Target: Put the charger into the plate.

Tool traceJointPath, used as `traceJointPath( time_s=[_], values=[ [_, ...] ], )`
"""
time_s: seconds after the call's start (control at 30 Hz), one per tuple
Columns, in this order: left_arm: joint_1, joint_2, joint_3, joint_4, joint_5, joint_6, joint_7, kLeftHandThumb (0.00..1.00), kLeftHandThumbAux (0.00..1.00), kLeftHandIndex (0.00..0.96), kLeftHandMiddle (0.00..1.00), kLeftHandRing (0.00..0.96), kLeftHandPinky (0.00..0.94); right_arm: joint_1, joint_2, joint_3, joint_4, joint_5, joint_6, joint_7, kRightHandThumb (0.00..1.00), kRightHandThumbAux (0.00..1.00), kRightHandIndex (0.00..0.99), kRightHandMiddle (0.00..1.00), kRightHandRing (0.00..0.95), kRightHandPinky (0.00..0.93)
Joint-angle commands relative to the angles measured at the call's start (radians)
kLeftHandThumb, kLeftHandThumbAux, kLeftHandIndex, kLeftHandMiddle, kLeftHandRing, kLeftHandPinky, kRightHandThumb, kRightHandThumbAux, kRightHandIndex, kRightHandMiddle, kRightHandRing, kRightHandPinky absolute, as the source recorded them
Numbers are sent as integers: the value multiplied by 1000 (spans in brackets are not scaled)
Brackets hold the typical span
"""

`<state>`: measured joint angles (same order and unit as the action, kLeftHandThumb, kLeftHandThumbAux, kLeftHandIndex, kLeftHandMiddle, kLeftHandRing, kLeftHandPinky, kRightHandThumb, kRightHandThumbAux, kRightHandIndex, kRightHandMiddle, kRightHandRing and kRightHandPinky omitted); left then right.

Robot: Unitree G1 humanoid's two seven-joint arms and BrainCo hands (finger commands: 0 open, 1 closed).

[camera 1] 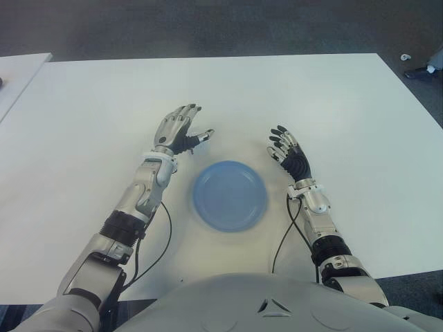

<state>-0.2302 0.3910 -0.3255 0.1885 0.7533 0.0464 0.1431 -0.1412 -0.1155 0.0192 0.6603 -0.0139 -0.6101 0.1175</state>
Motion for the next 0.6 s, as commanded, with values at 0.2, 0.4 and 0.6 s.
traceJointPath(
  time_s=[0.2, 0.4, 0.6],
  values=[
    [11, -9, 17, 14, -65, -15, -29, 245, 157, 0, 0, 0, 0, 92, 15, 13, 54, -18, 17, -1, 59, 681, 11, 169, 175, 137],
    [13, -2, 23, 11, -89, -34, -31, 239, 152, 0, 0, 0, 0, 91, 15, 11, 56, -12, 16, 4, 56, 684, 11, 172, 176, 130],
    [2, 6, 16, 17, -70, -25, -34, 239, 152, 0, 0, 0, 0, 89, 18, 7, 54, -3, 17, 12, 68, 696, 11, 173, 179, 144]
  ],
)
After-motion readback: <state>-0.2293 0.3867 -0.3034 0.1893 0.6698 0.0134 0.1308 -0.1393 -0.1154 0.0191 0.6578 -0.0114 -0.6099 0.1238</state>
